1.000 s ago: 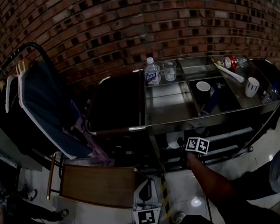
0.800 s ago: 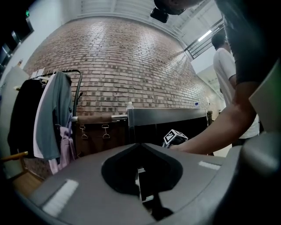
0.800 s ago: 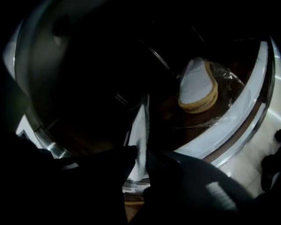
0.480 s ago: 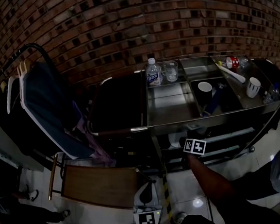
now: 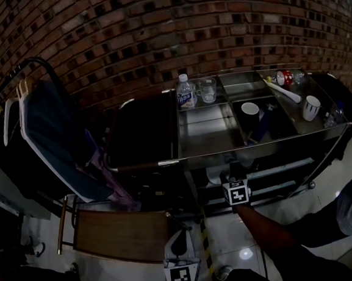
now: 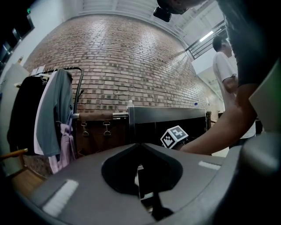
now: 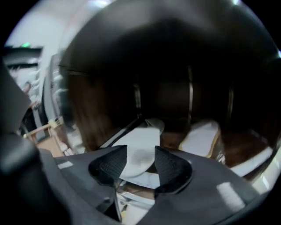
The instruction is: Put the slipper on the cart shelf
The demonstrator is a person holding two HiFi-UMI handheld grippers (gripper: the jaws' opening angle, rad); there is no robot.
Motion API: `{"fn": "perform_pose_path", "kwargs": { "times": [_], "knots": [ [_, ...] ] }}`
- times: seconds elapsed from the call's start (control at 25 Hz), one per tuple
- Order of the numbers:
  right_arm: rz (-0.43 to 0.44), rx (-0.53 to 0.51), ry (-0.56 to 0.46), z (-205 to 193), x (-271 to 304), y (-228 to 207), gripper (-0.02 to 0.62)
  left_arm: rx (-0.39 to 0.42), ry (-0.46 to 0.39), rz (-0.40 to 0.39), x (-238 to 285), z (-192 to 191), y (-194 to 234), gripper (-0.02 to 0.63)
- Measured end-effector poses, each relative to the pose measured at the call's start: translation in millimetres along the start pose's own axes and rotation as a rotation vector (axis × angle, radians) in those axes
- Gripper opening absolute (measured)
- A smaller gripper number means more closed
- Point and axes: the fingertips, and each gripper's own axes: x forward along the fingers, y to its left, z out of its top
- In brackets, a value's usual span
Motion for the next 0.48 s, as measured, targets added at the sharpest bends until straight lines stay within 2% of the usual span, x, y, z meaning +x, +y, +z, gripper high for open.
{"fn": "perform_pose_path", "kwargs": {
  "times": [0.28, 0.36, 0.48],
  "knots": [
    [0.013, -0.182, -0.159, 19, -84, 22, 0.181, -0.017, -0.016, -0.038, 5, 5, -12, 0.015],
    [0.013, -0.183, -0.213, 26, -115, 27, 0.144, -0.022, -0.021, -0.051, 8, 7, -17, 0.015],
    [0.017, -0.13, -0.287, 36, -161, 31, 0.091, -0.023, -0.035, -0.075, 12, 14, -25, 0.015]
  ]
}}
